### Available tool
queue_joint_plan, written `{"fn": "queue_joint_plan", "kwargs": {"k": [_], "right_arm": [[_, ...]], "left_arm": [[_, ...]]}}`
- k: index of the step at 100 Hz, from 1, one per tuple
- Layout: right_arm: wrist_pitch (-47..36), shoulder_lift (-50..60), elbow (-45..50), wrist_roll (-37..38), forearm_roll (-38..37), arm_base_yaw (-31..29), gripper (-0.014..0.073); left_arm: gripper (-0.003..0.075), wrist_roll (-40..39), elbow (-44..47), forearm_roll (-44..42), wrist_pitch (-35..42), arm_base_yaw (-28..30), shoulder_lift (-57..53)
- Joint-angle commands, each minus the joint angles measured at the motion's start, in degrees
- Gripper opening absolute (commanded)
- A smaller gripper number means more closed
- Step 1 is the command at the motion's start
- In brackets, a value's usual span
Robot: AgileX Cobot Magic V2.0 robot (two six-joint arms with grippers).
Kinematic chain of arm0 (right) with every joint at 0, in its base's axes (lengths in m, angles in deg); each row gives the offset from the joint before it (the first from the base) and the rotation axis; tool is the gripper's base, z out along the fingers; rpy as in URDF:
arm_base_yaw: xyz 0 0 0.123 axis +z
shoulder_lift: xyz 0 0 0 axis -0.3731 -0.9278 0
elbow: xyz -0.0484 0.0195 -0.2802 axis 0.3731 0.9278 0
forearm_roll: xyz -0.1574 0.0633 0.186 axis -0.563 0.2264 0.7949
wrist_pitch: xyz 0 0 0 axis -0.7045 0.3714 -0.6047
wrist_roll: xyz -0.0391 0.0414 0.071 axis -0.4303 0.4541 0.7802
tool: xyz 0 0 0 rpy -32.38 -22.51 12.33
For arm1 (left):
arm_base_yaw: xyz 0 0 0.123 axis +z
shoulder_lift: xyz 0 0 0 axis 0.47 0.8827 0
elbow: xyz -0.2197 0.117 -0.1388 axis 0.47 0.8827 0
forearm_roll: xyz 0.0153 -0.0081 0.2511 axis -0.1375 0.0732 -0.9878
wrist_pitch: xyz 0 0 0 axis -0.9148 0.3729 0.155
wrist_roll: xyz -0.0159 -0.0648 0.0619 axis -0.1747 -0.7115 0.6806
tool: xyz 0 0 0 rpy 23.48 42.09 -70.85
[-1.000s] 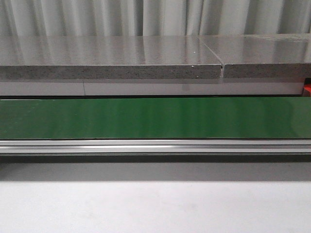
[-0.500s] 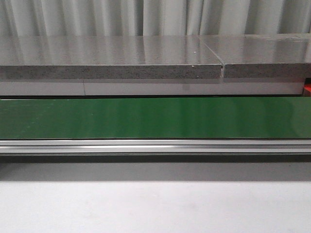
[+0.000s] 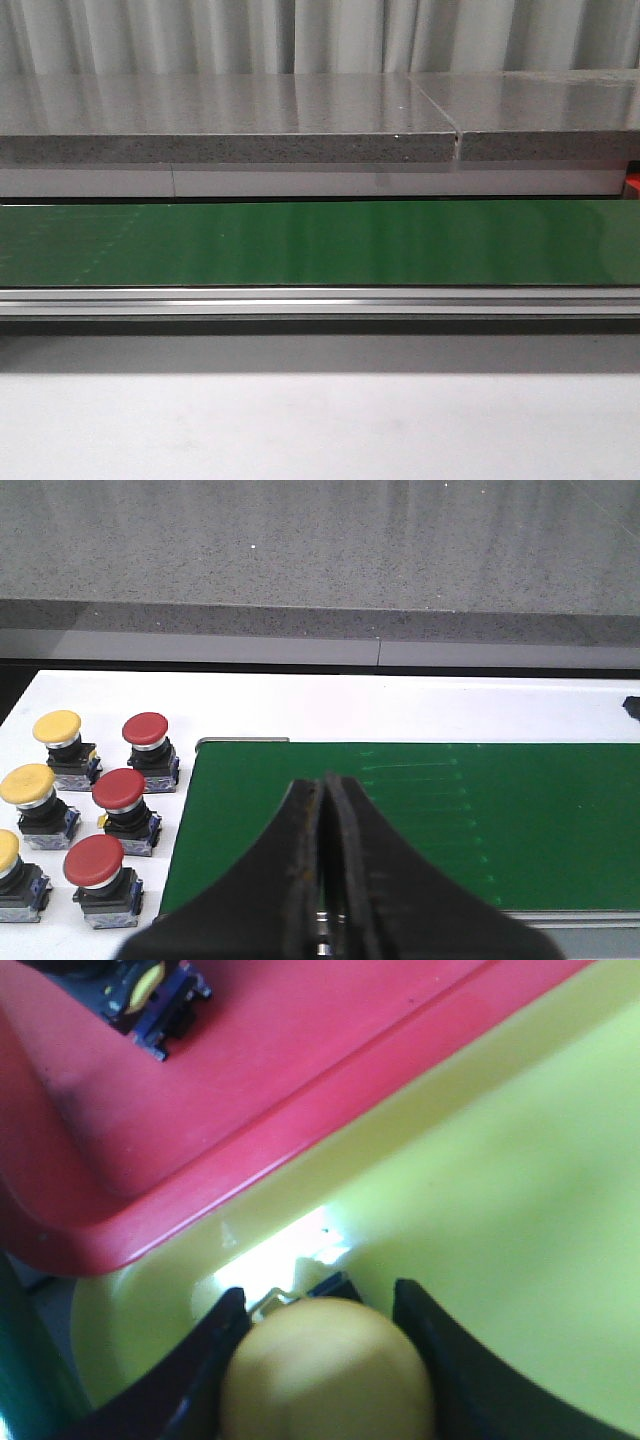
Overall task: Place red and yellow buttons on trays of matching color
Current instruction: 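Lower the yellow button into the yellow tray and open the right gripper, then raise the empty right gripper back over the conveyor end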
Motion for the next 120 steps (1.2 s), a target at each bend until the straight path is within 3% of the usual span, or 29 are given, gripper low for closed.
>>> {"fn": "queue_joint_plan", "kwargs": {"k": [1, 15, 25, 73, 93, 120], "right_arm": [[-1.72, 1.65, -1.26, -0.15, -0.68, -0.31, 0.0295], [-1.15, 1.65, -1.32, -0.15, -0.68, -0.31, 0.0522], [-1.09, 1.96, -1.32, -0.15, -0.68, -0.31, 0.0603], [-1.96, 16.85, -1.38, 0.14, 1.83, 1.12, 0.0603], [-1.16, 24.37, -1.38, -0.04, 1.83, 7.82, 0.0603], [0.23, 31.93, -1.32, -5.83, 1.83, 19.16, 0.0603]], "left_arm": [[-0.0019, -0.43, -1.40, -0.31, 4.68, -0.12, 0.17], [-0.0019, -0.43, -1.40, -0.31, 4.68, -0.12, 0.17], [-0.0019, -0.43, -1.40, -0.31, 4.68, -0.12, 0.17], [-0.0019, -0.43, -1.40, -0.31, 4.68, -0.12, 0.17], [-0.0019, -0.43, -1.40, -0.31, 4.68, -0.12, 0.17], [-0.0019, -0.43, -1.40, -0.31, 4.68, -0.12, 0.17]]}}
